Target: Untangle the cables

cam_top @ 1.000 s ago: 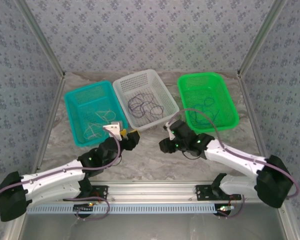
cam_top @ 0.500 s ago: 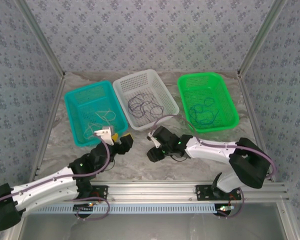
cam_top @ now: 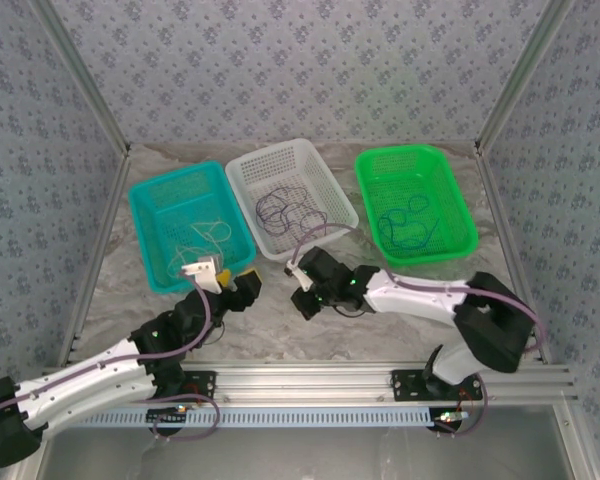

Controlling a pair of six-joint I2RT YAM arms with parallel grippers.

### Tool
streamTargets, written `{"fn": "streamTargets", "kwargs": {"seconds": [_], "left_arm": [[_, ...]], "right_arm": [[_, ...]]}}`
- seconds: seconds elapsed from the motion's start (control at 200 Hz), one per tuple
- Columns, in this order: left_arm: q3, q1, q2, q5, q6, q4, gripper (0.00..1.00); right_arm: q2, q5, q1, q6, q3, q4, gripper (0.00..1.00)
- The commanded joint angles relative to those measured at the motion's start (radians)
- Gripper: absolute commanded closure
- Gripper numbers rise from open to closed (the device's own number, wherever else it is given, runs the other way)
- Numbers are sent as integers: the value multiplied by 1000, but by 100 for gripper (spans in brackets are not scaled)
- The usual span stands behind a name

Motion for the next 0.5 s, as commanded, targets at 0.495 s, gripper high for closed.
{"fn": "streamTargets", "kwargs": {"seconds": [0.495], "left_arm": [[-19, 20, 41, 227, 136, 198, 18]], "right_arm": [[-502, 112, 27, 38, -27, 13, 100]]}}
